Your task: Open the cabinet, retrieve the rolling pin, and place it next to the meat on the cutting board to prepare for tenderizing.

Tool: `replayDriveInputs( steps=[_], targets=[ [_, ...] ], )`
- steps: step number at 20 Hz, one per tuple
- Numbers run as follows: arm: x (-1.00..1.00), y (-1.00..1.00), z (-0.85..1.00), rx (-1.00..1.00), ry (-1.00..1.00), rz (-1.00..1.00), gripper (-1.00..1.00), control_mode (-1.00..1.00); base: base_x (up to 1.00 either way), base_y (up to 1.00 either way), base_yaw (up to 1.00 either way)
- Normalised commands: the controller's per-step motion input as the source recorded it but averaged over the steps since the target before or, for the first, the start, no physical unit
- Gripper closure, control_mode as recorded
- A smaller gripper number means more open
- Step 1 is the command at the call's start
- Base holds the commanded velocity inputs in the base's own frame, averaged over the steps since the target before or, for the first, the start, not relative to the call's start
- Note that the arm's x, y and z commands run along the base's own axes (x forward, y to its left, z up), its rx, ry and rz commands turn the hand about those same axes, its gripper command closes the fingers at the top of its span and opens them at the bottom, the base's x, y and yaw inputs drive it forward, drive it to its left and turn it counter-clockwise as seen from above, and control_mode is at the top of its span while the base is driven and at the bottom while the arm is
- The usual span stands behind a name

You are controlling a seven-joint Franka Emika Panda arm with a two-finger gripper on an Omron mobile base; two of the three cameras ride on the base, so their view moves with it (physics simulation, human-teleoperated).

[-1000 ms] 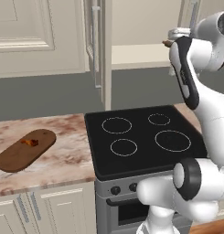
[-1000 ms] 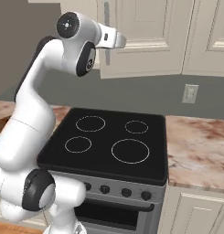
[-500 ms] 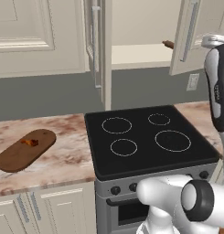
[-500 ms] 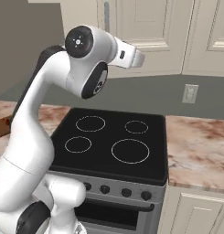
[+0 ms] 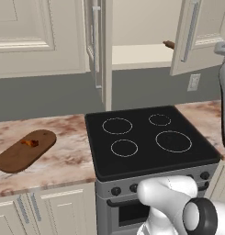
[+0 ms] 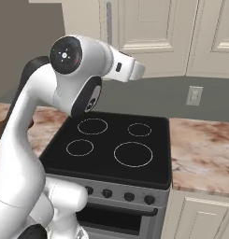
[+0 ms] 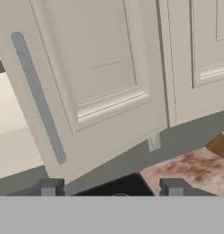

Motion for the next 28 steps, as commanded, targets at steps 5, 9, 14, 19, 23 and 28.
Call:
replayDriveInputs(
  steps=[5, 9, 14, 19, 23, 28],
  targets=[
    [-0.22, 0.84, -0.01, -0.03, 0.0, 0.12, -1.0, -1.0, 0.0, 0.0, 0.0],
    [-0.04, 0.81, -0.04, -0.08, 0.0, 0.15, -1.0, -1.0, 0.0, 0.0, 0.0],
    [0.15, 0.6, -0.01, -0.14, 0.0, 0.18, -1.0, -1.0, 0.0, 0.0, 0.0],
    [0.23, 0.48, 0.0, -0.21, 0.0, 0.17, -1.0, -1.0, 0.0, 0.0, 0.0],
    [0.3, 0.47, 0.0, -0.25, 0.0, 0.15, -1.0, -1.0, 0.0, 0.0, 0.0],
    [0.2, 0.38, 0.0, -0.27, 0.0, 0.08, -1.0, -1.0, 0.0, 0.0, 0.0]
  ],
)
